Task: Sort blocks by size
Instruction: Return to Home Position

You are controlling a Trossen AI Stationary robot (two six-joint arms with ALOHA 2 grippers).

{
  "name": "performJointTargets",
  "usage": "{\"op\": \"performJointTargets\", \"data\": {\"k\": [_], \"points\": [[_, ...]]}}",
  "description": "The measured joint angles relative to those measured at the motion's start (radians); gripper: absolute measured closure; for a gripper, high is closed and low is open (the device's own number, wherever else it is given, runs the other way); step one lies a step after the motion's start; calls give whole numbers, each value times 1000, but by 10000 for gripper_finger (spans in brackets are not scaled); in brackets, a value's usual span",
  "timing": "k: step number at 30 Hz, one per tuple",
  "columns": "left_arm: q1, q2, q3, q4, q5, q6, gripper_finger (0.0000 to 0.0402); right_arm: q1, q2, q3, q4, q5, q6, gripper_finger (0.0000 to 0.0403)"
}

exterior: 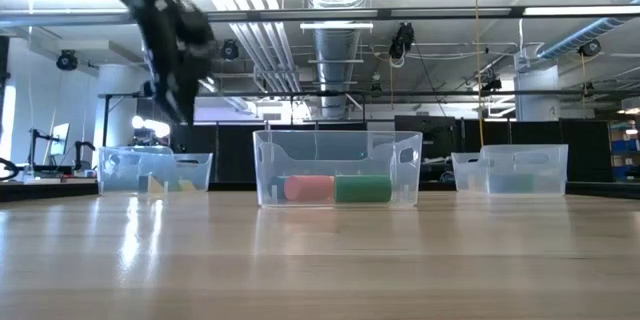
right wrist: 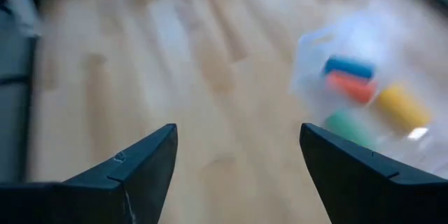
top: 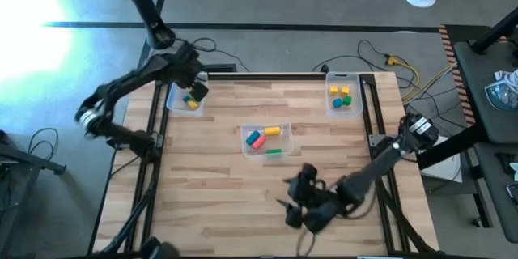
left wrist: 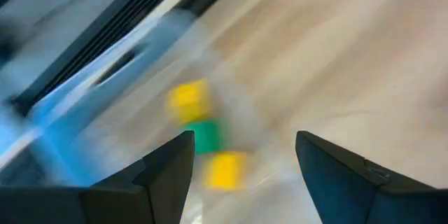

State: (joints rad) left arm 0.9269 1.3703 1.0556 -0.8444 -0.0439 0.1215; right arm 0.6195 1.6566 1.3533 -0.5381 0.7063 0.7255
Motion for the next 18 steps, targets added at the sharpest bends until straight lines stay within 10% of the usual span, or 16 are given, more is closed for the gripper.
{"op": "performJointTargets", "data": {"k": [8, 14, 18], "points": [[-217, -426, -320, 397, 401, -102, 167, -275, 31, -88, 256, -26, -473, 144], [-496, -548, -599, 742, 111, -149, 167, -471, 91, -253, 712, -244, -757, 173], [-578, -563, -626, 778, 191, -134, 167, -560, 71, -294, 821, -410, -851, 192]]}}
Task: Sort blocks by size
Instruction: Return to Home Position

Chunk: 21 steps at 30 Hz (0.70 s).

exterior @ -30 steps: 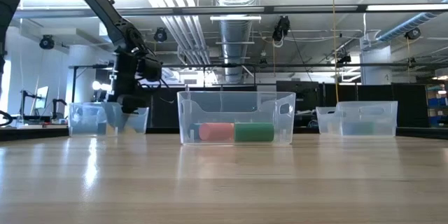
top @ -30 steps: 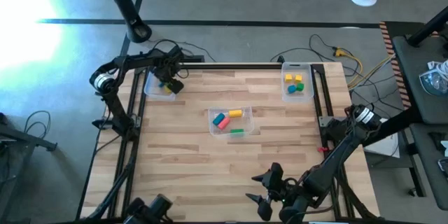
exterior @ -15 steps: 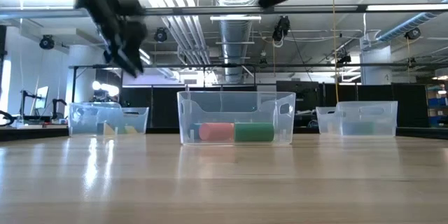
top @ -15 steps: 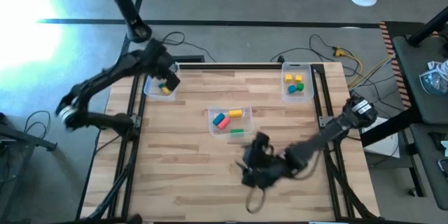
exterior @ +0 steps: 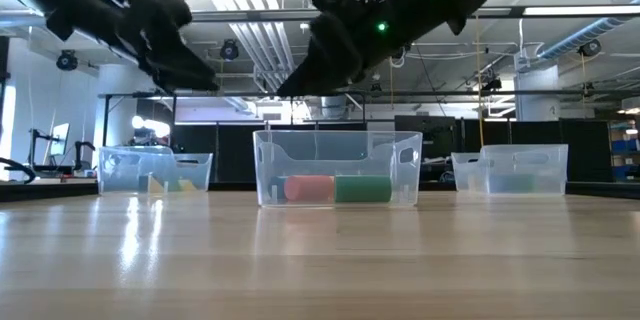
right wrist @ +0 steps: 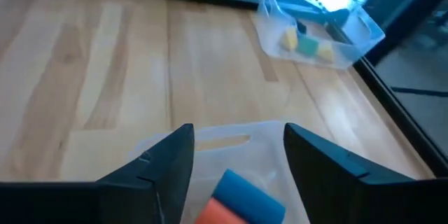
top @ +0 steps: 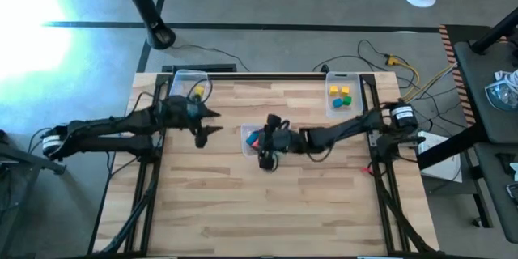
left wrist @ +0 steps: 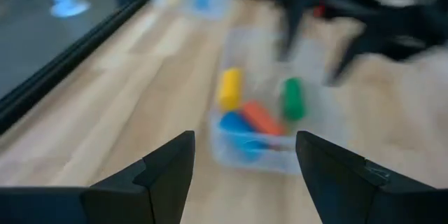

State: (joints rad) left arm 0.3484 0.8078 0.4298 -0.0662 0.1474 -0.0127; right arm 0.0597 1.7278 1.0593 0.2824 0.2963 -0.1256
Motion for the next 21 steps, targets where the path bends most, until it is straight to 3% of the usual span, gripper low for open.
{"op": "performJointTargets", "data": {"k": [6, 13, 21], "points": [[-83, -108, -22, 109, 20, -21, 167, -47, -126, -91, 22, -168, -28, 224], [-103, -305, -42, 35, 19, -35, 167, -39, -441, -306, 15, -167, -48, 265], [-112, -477, -98, 29, 19, -95, 167, -2, -862, -590, 1, -168, 34, 313]]}}
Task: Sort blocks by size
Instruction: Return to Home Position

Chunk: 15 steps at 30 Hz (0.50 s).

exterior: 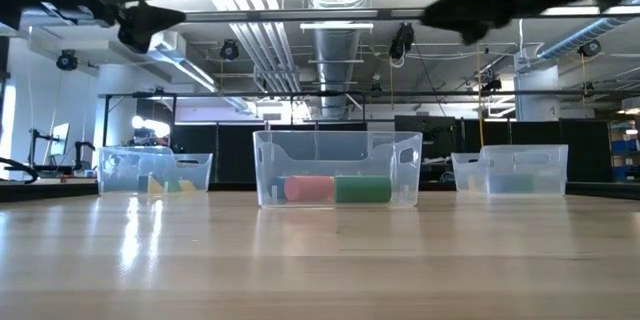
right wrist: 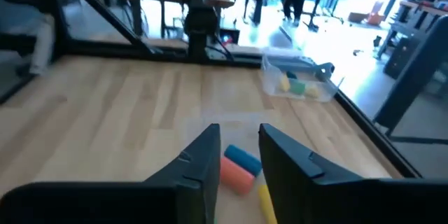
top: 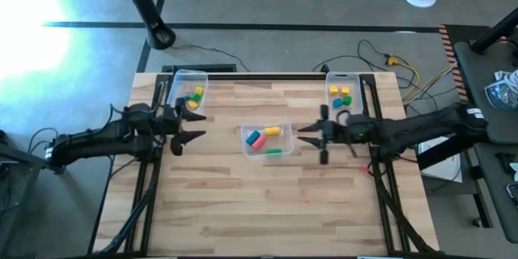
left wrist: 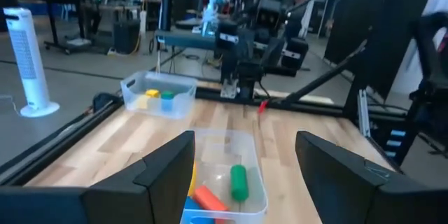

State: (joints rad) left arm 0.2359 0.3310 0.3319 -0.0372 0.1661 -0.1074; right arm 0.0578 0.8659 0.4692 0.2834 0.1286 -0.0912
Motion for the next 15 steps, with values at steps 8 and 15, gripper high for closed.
{"op": "performJointTargets", "data": {"k": [8, 15], "points": [[-2, -169, -22, -5, 118, -37, 167, 20, -449, -143, -277, 2, 122, 350], [-2, -331, -181, 43, 86, -83, 167, 63, -804, -271, -375, 2, 125, 366]]}}
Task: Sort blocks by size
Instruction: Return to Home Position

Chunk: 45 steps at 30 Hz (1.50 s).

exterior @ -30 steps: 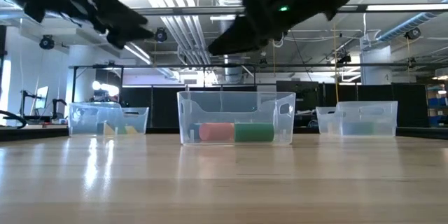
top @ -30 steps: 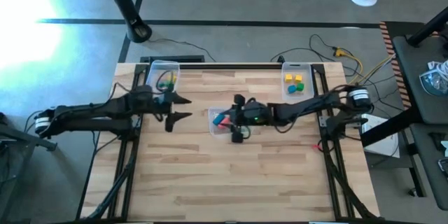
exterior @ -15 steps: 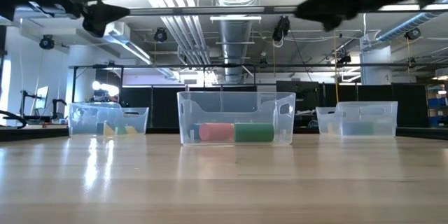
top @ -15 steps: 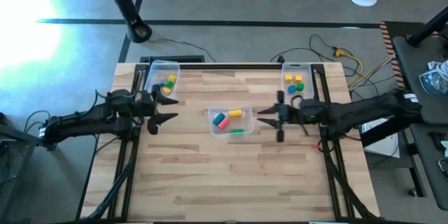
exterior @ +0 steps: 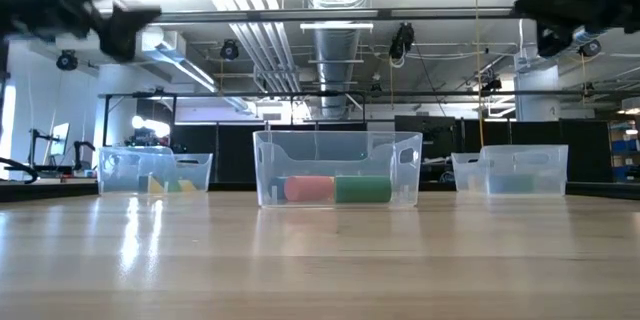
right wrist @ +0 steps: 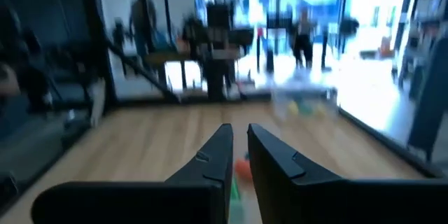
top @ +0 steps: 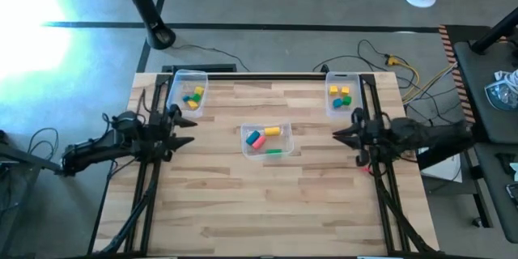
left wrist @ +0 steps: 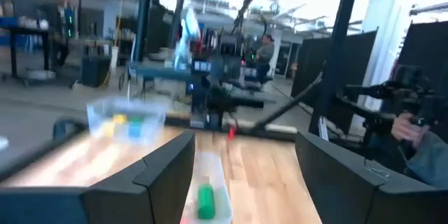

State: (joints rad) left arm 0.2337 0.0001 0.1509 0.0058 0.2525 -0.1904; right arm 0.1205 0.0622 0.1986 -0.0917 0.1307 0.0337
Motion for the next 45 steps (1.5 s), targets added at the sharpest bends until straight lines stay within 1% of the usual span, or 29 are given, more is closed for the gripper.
{"op": "performJointTargets", "data": {"k": [1, 2, 3, 5, 6, 9, 12, 15, 17, 19, 21, 23, 26, 29, 32, 33, 34, 36, 39, 42, 45], "points": [[-1, 3, -27, 20, 0, -9, 167, 3, -48, -23, 0, 0, 0, 368], [-2, 12, -55, 67, -3, -9, 167, 8, -62, -43, 10, -1, 4, 369], [-2, 20, -81, 138, -7, -9, 167, 13, -62, -57, 18, -5, 14, 370], [-5, 14, -142, 248, -27, -19, 167, 20, -47, -82, -10, -49, 36, 371], [-6, 9, -137, 240, -38, -19, 167, 24, -27, -97, 37, -53, 49, 371], [-27, 0, -140, 178, -101, 0, 167, 42, -26, -186, 159, -63, 76, 371], [-54, 1, -141, 113, -176, 18, 167, 55, -5, -186, 122, -77, 84, 372], [-70, 3, -141, 50, -243, 17, 167, 58, 14, -186, 143, -86, 34, 372], [-70, 8, -141, 13, -263, -28, 167, 58, 21, -186, 202, -88, 0, 372], [-74, 28, -140, 14, -263, -78, 168, 58, 25, -187, 242, -119, -39, 372], [-96, 51, -140, 12, -262, -83, 173, 58, 26, -187, 253, -132, -67, 372], [-123, 74, -140, 12, -268, -39, 190, 57, 26, -187, 250, -131, -83, 371], [-143, 96, -140, 17, -267, 33, 237, 56, 26, -187, 246, -115, -98, 369], [-143, 94, -141, 18, -244, 80, 297, 56, 26, -186, 249, -71, -101, 369], [-143, 70, -141, 26, -233, 111, 366, 56, 26, -186, 285, -68, -124, 370], [-143, 61, -141, 37, -216, 123, 383, 56, 26, -186, 295, -69, -123, 370], [-142, 49, -141, 50, -190, 135, 392, 56, 26, -186, 299, -69, -123, 370], [-142, 25, -141, 78, -157, 153, 388, 56, 26, -186, 298, -68, -122, 369], [-142, 0, -141, 59, -155, 166, 381, 56, 26, -186, 256, -68, -110, 369], [-142, 5, -141, 51, -158, 173, 386, 56, 26, -186, 210, -68, -94, 369], [-142, 11, -141, 49, -162, 123, 394, 56, 27, -186, 191, -68, -73, 369]]}}
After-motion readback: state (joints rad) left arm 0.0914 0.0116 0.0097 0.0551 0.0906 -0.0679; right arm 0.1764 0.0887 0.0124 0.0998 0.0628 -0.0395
